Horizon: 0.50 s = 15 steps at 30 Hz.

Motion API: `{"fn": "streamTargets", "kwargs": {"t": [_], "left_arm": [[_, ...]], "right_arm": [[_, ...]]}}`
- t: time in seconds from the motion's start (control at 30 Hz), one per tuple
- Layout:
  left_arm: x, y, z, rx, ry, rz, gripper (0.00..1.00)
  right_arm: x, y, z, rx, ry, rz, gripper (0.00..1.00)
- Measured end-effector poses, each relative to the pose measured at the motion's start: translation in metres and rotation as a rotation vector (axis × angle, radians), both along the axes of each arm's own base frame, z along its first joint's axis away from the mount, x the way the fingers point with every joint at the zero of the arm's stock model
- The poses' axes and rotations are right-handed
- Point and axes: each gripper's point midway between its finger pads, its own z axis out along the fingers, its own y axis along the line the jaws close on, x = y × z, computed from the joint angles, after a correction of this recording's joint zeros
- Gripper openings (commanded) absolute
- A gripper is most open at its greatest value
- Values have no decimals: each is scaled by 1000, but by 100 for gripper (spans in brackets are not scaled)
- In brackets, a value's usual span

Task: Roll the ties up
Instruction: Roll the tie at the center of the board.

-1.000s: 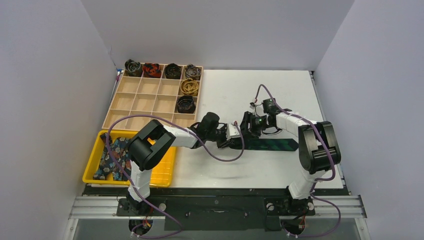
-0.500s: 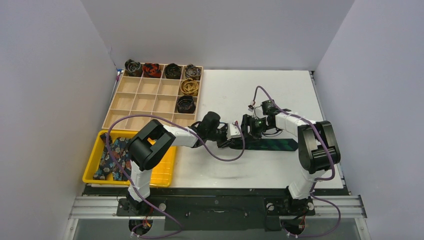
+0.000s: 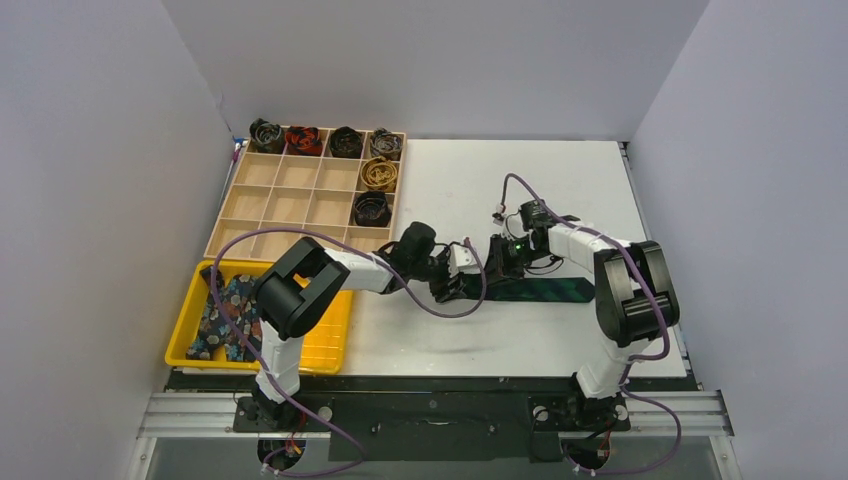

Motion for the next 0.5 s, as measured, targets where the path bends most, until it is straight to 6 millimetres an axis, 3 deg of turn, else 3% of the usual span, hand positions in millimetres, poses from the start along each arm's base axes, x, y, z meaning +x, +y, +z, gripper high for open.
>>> {"fn": "streamTargets", "kwargs": {"t": [0.1,0.5], "left_arm": [[1,8,-3,-12,59,29,66],[-12,7,4,-120,159,39,72]], "right_arm": [[-2,-13,-8,-61,19,6,0],[-2,-41,-26,-274,75,17,0]]}}
